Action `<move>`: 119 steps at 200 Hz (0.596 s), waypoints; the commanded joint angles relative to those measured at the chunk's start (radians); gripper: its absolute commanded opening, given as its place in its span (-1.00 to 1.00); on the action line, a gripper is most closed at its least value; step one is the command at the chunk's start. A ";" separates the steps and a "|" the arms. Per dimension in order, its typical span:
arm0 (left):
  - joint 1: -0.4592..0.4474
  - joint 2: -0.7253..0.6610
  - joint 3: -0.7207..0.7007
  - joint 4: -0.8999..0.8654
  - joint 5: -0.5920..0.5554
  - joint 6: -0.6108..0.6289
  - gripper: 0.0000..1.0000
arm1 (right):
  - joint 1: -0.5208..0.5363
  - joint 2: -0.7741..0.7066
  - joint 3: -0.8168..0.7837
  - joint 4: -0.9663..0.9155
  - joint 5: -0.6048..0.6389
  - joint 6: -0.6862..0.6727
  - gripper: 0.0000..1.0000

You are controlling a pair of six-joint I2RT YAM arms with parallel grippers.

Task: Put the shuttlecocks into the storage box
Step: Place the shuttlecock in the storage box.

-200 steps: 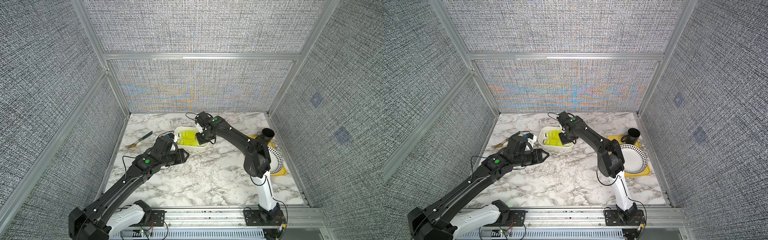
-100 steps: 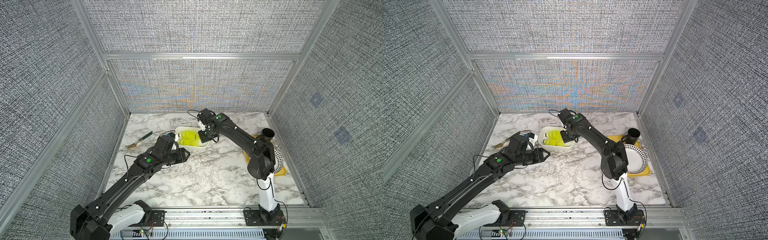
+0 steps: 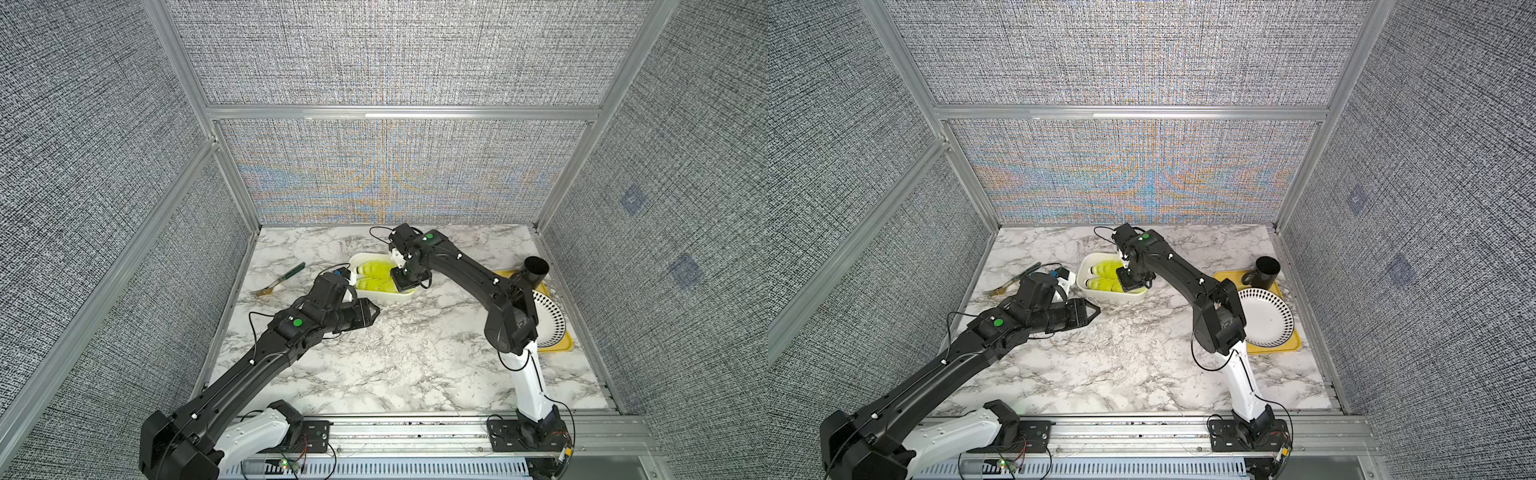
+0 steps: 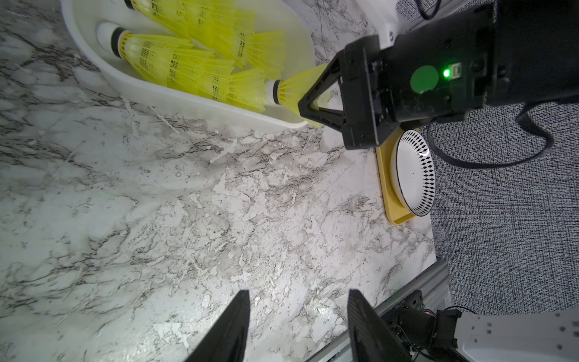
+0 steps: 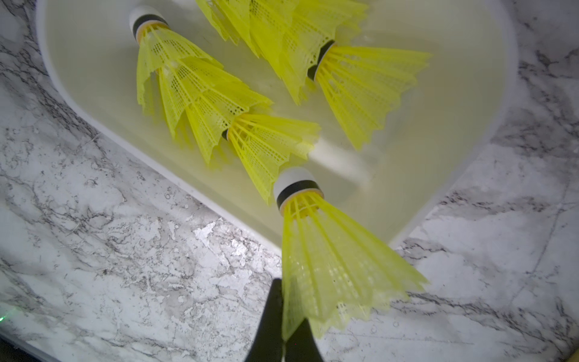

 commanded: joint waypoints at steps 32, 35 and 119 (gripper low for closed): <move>-0.001 -0.014 0.006 -0.006 -0.002 0.000 0.07 | -0.024 0.029 0.016 0.031 -0.148 -0.043 -1.00; -0.002 -0.015 0.006 -0.006 -0.003 0.001 0.07 | -0.026 0.028 0.014 0.034 -0.155 -0.044 -1.00; 0.005 0.002 -0.002 0.009 -0.124 -0.049 0.12 | -0.103 0.020 -0.096 0.226 -0.404 -0.071 -1.00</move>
